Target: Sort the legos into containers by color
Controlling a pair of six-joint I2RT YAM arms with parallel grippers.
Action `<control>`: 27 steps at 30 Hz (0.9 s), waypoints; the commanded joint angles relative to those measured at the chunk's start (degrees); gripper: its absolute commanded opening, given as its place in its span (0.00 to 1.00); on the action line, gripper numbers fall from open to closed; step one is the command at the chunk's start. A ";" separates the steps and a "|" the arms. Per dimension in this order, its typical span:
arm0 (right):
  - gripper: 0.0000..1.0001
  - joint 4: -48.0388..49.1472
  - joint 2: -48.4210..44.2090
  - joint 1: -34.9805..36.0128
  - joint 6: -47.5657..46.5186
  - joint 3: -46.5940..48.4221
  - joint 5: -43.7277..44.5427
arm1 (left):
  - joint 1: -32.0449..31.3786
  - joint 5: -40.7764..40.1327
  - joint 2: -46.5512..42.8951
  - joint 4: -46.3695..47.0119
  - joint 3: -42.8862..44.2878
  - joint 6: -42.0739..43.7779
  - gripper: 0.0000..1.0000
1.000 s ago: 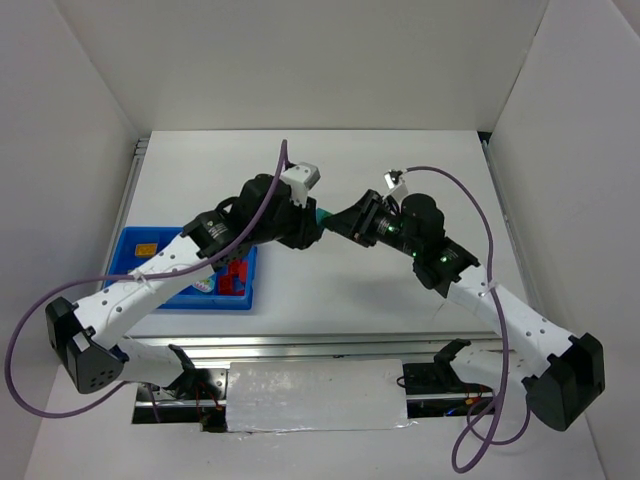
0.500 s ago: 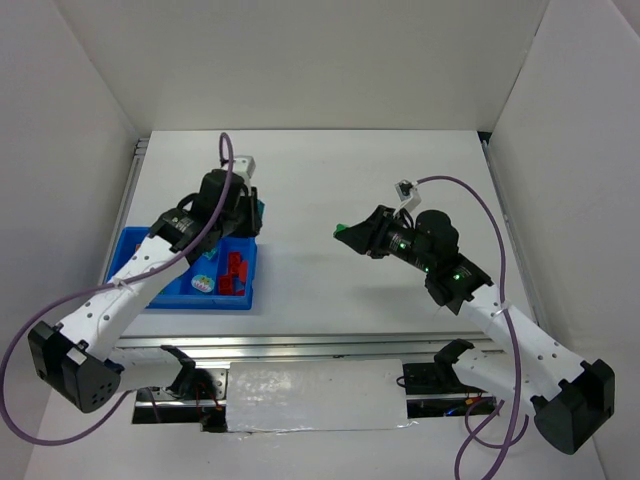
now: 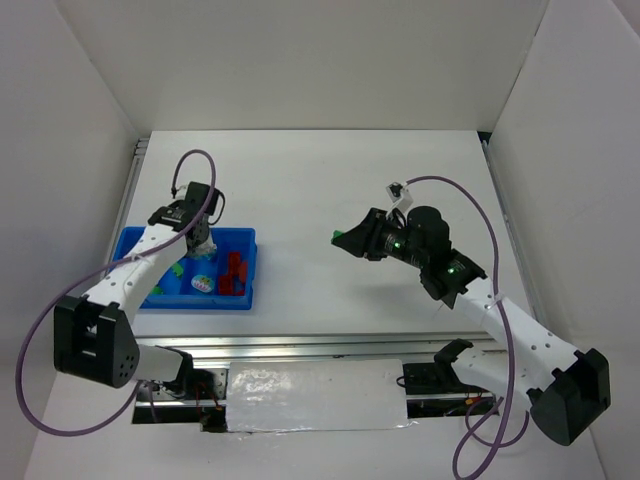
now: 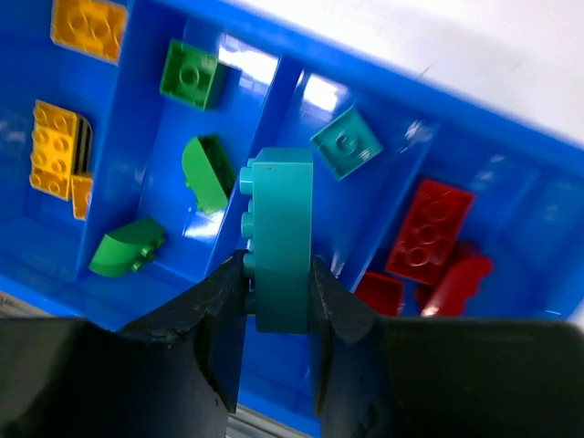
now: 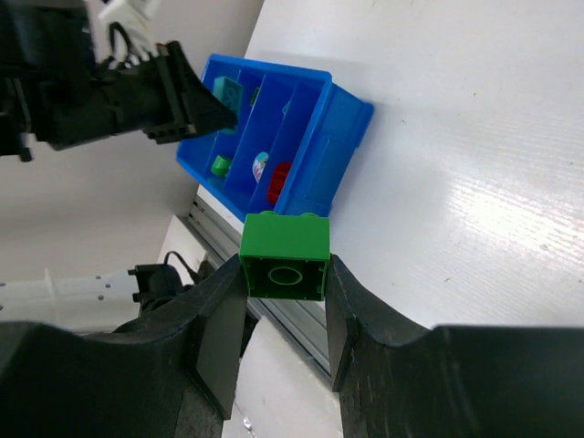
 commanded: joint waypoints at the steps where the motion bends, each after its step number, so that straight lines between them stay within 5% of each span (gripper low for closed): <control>1: 0.00 0.48 0.80 -0.15 -1.28 3.25 -2.17 | 0.47 -0.82 1.58 0.92 -1.94 -2.27 0.43; 8: 0.00 0.13 1.33 -0.15 -1.72 3.16 -3.22 | 0.56 -1.34 2.72 -0.39 -2.30 -3.94 0.99; 13: 0.00 0.13 2.47 -0.15 -2.86 4.30 -6.11 | 0.65 0.66 1.59 -2.86 1.38 -3.07 1.00; 17: 0.00 -3.55 4.58 -0.24 -2.95 7.63 -7.97 | 0.38 15.05 -5.61 4.48 3.50 3.78 0.99; 22: 0.00 -16.91 10.46 -0.77 -1.81 19.21 -12.70 | -1.54 48.23 -14.67 19.36 -0.01 13.98 0.99; 27: 0.00 -18.87 13.64 -2.08 1.61 23.99 -25.18 | -13.05 57.01 -16.61 29.99 -0.99 17.15 0.99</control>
